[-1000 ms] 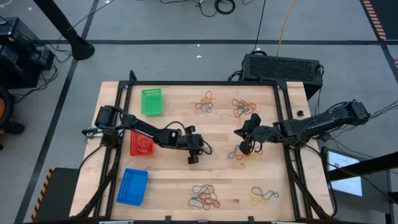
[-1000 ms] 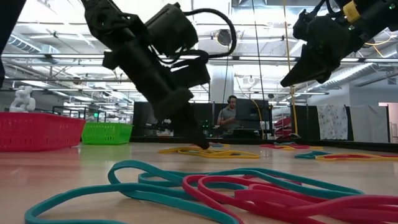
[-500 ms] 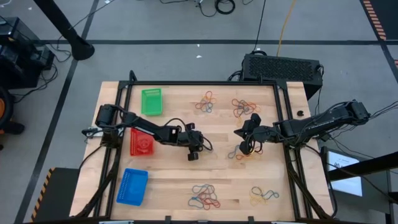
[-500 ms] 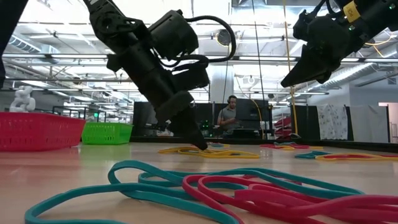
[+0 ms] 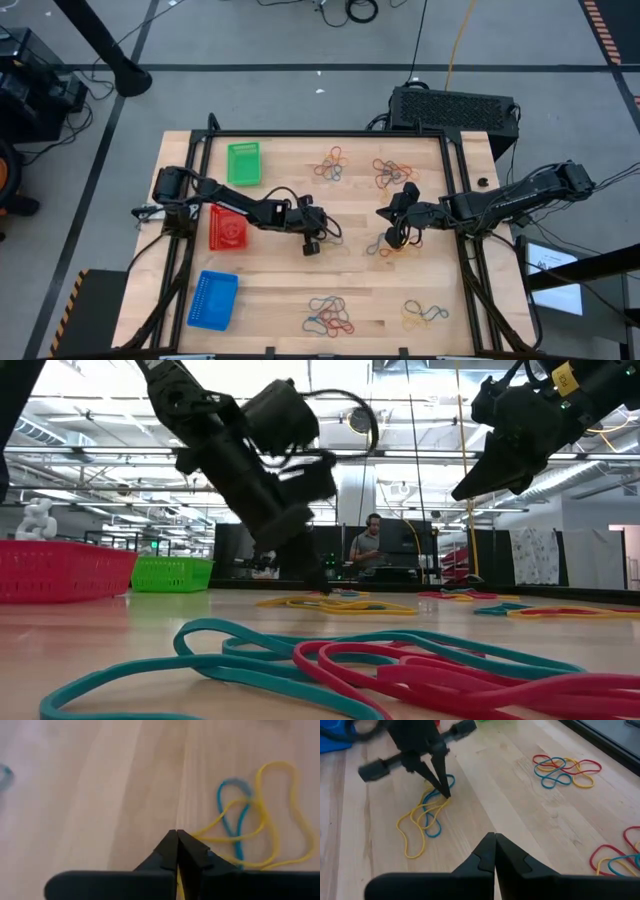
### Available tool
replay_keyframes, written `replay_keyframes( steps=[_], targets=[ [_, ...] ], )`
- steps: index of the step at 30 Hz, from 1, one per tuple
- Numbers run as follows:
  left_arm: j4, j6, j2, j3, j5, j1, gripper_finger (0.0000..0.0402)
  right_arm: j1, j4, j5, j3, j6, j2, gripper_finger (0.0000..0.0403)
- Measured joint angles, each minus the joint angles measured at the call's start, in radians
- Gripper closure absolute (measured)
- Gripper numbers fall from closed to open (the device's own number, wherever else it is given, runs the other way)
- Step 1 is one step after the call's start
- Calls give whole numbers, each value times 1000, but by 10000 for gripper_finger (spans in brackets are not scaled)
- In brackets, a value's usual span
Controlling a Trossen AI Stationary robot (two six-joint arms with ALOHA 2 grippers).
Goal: Sort rubber bands into baskets
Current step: Put the yellow rubber band into the green bin
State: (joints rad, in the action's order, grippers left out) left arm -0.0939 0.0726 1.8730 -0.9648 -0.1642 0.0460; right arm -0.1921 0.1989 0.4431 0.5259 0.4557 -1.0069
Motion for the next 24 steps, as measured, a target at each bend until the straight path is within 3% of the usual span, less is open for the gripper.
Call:
replay_keyframes(
  steps=[6, 10, 16, 24],
  targets=[
    [1, -30, -115, -5, -42, 0, 398, 0, 6, 0, 0, 0, 0, 403],
    [38, -27, -160, -7, -13, -3, 396, 0, 7, -3, 0, 3, 0, 403],
    [86, -5, -70, -3, 31, -3, 361, 0, 0, -4, 0, 10, 0, 403],
    [3, 10, 28, -3, 46, -14, 298, 0, -12, -3, 0, 2, 0, 403]
  ],
)
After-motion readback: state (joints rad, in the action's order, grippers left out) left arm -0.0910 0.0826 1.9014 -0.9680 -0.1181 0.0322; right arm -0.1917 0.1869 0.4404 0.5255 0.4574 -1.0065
